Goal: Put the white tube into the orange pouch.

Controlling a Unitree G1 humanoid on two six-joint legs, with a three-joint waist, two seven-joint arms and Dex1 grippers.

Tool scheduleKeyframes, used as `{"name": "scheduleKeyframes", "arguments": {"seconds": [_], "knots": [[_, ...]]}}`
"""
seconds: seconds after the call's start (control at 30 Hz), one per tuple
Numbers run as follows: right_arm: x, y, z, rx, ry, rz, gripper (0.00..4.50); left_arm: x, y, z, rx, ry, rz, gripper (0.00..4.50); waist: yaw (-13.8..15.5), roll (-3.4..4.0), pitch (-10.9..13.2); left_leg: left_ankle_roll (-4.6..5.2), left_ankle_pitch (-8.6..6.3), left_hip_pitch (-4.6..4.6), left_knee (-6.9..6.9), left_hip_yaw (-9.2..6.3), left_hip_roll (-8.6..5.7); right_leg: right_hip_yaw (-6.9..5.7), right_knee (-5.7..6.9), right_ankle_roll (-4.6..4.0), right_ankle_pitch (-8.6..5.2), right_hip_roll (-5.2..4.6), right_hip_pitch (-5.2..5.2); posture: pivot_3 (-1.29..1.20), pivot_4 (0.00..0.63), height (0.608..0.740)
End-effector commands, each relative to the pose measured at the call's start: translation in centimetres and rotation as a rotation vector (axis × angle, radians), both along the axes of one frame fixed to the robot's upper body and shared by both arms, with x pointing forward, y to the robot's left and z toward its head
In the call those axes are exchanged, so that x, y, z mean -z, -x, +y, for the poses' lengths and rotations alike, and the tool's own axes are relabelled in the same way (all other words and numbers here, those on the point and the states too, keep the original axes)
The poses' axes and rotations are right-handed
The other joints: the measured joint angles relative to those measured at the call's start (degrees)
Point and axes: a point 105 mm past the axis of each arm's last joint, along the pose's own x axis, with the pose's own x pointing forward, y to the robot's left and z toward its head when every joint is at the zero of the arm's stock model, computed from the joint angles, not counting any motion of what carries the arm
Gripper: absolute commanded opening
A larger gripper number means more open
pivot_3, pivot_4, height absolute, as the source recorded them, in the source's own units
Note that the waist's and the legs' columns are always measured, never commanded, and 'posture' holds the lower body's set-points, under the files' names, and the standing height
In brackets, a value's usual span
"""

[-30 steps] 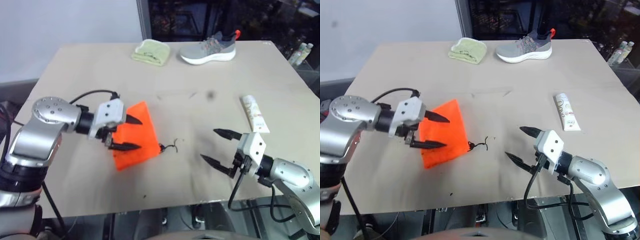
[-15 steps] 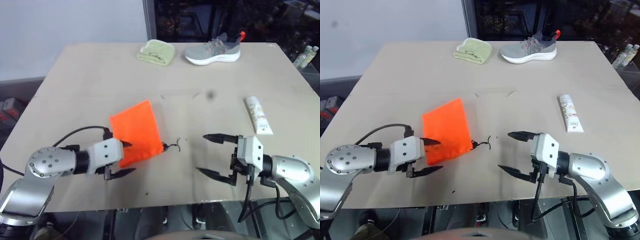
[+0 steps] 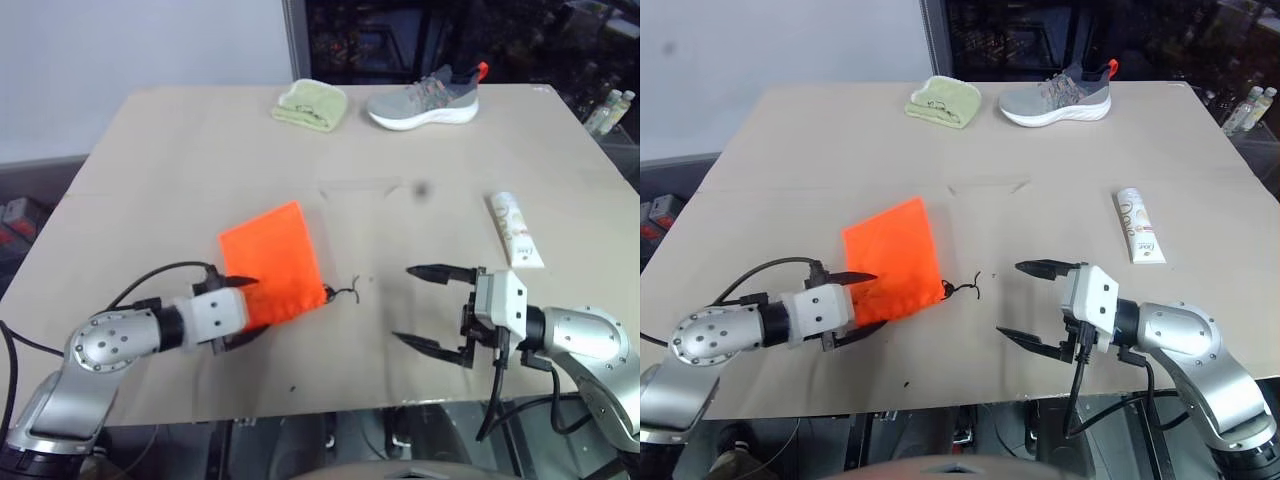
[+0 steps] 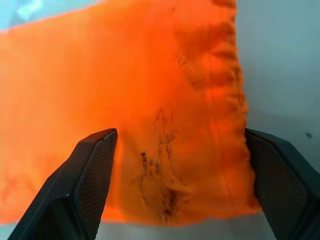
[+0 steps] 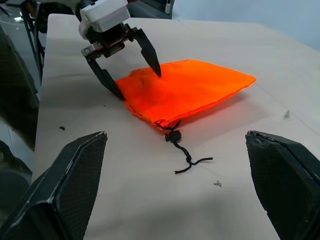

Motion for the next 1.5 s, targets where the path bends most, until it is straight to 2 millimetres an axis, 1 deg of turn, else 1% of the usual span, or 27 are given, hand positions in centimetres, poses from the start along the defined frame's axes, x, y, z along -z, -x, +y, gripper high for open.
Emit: {"name": "scheduleKeyframes", "arguments": {"seconds": [0.03,0.07,0.1,0.17,0.2,0.27,0.3,0.4,0.5,0.57,0.7,0.73,0.87,1.0,1.1,1.17,1.2,1.23,1.27,1.4,1.5], "knots": [[-1.0,-0.1,-0.3,0.013,0.0,-0.055,4.5,-0.2,-0.3,-0.6,0.026,-0.016,-0.104,3.25,0.0,-0.01,0.0,0.0,0.0,0.0,0.0,0.0,0.0,0.0,0.0,0.0,0.0,0.0,0.0,0.0,0.15,0.74],[-1.0,-0.1,-0.4,0.014,0.001,-0.055,4.5,-0.2,-0.3,-0.8,0.03,-0.013,-0.118,2.77,0.0,-0.01,0.0,0.0,0.0,0.0,0.0,0.0,0.0,-0.01,0.0,0.0,0.0,0.01,0.0,0.0,0.15,0.74],[-1.0,-0.1,-0.4,0.015,0.001,-0.055,4.5,-0.2,-0.4,-0.9,0.032,-0.009,-0.126,2.46,0.0,0.0,0.0,0.0,0.0,0.0,-0.01,0.0,0.0,-0.01,0.0,0.0,0.0,0.01,0.0,0.0,0.15,0.74],[-0.9,-0.1,-0.5,0.028,0.004,-0.052,4.5,-0.4,-0.6,-0.9,0.025,0.012,-0.14,1.67,0.0,-0.01,0.0,0.0,0.0,0.0,-0.02,-0.01,0.01,-0.02,0.0,0.0,0.0,0.0,-0.01,0.0,0.15,0.74],[-0.8,-0.2,-0.7,0.043,0.005,-0.049,4.5,-0.5,-0.7,-0.7,0.016,0.028,-0.142,1.32,0.0,-0.01,0.0,0.0,0.0,0.0,-0.02,0.0,0.01,-0.01,0.0,0.0,0.0,0.0,-0.01,0.0,0.15,0.74],[-0.8,-0.2,-1.5,0.08,0.004,-0.04,4.5,-0.9,-1.1,-0.1,-0.012,0.076,-0.129,0.36,0.1,0.0,0.0,0.0,0.0,0.0,-0.02,-0.01,0.01,-0.03,-0.01,0.0,0.0,-0.01,0.0,0.0,0.15,0.74],[-0.7,-0.2,-2.0,0.098,0.009,-0.036,4.5,-1.1,-1.3,0.2,-0.028,0.111,-0.115,0.01,0.1,0.0,0.0,0.0,0.0,0.0,-0.03,-0.01,0.0,-0.03,-0.01,0.0,0.0,-0.01,0.0,0.0,0.15,0.74],[-0.4,0.1,-3.3,0.137,0.037,-0.024,4.5,-1.3,-1.2,0.5,-0.037,0.2,-0.055,0.01,0.0,-0.01,0.0,0.01,0.0,-0.01,-0.04,-0.01,0.0,-0.04,-0.01,0.0,0.0,-0.01,0.0,0.0,0.15,0.74],[0.1,0.7,-5.3,0.193,0.074,0.002,4.5,-1.3,-1.5,1.7,-0.069,0.301,0.033,0.01,0.0,0.0,0.0,0.01,0.0,0.0,-0.05,-0.01,0.01,-0.04,-0.02,0.01,0.0,0.0,0.0,0.0,0.15,0.74],[0.2,1.0,-6.3,0.23,0.087,0.013,4.5,-1.3,-1.7,2.4,-0.064,0.33,0.074,0.01,0.1,0.0,0.0,0.01,0.0,0.0,-0.06,-0.03,0.01,-0.08,-0.02,0.01,0.0,0.01,0.01,0.0,0.15,0.74],[0.3,1.1,-7.1,0.282,0.084,0.025,4.5,-1.9,-2.0,3.0,-0.063,0.409,0.156,0.01,0.0,0.0,0.0,0.0,0.01,0.05,-0.05,0.0,0.02,-0.07,-0.01,0.01,0.0,0.03,0.03,0.0,0.15,0.74],[0.3,1.1,-7.3,0.293,0.079,0.027,4.5,-2.2,-2.1,3.1,-0.063,0.432,0.176,0.01,-0.1,-0.01,0.0,0.0,0.01,0.05,-0.05,0.0,0.02,-0.07,-0.01,0.01,0.0,0.03,0.03,0.0,0.15,0.74],[0.4,0.9,-7.6,0.334,0.062,0.033,4.5,-3.7,-2.9,1.6,-0.042,0.517,0.264,0.01,0.2,-0.01,0.0,0.0,0.01,0.02,-0.05,-0.04,0.0,-0.09,-0.01,0.01,0.0,0.02,0.03,0.0,0.15,0.74],[0.4,0.8,-7.4,0.344,0.046,0.03,4.5,-4.4,-2.3,0.6,0.024,0.486,0.364,0.01,0.0,-0.02,0.0,0.01,0.01,-0.01,-0.06,-0.03,-0.02,-0.07,-0.03,0.02,0.0,0.07,0.06,0.0,0.15,0.74],[0.7,0.9,-7.1,0.334,0.04,0.029,4.5,-4.3,-2.4,0.5,0.06,0.41,0.347,0.76,-0.1,-0.01,0.0,0.01,0.01,0.0,-0.09,0.02,-0.03,-0.02,-0.03,0.02,0.0,0.12,0.04,0.0,0.15,0.74],[0.7,0.9,-6.8,0.329,0.034,0.026,4.5,-4.3,-2.7,0.3,0.077,0.349,0.272,1.56,-0.1,0.0,0.0,0.0,0.01,0.0,-0.1,0.02,-0.02,-0.03,-0.03,0.02,-0.01,0.12,0.04,0.0,0.15,0.74],[0.6,0.9,-6.8,0.328,0.033,0.023,4.5,-4.3,-2.9,0.2,0.081,0.331,0.243,2.2,-0.1,0.0,0.0,0.0,0.01,0.01,-0.1,0.02,-0.02,-0.03,-0.03,0.02,-0.01,0.11,0.04,0.0,0.15,0.74],[0.6,0.8,-6.7,0.327,0.031,0.021,4.5,-4.2,-3.1,0.1,0.085,0.299,0.206,2.56,0.0,0.0,0.0,0.0,0.01,0.01,-0.11,0.02,-0.01,-0.02,-0.04,0.02,-0.01,0.07,0.04,0.0,0.15,0.74],[0.6,0.8,-6.7,0.327,0.03,0.019,4.5,-4.0,-3.3,0.0,0.096,0.261,0.172,3.06,0.0,0.0,0.0,0.0,0.01,0.01,-0.1,0.02,-0.01,-0.02,-0.04,0.01,-0.01,0.06,0.04,0.0,0.15,0.74],[0.6,0.9,-6.6,0.323,0.032,0.015,4.5,-3.6,-4.4,-0.5,0.119,0.153,0.034,3.06,0.1,0.0,0.0,0.0,0.0,0.01,-0.11,0.01,-0.03,-0.01,-0.09,0.01,0.0,0.01,0.02,0.0,0.15,0.74],[0.5,0.8,-6.6,0.324,0.035,0.012,4.5,-3.4,-4.9,-1.2,0.15,0.106,-0.019,3.06,0.1,-0.01,0.0,0.01,0.0,-0.02,-0.11,-0.01,-0.04,-0.03,-0.1,0.01,0.0,0.03,0.03,0.0,0.15,0.74]]}}
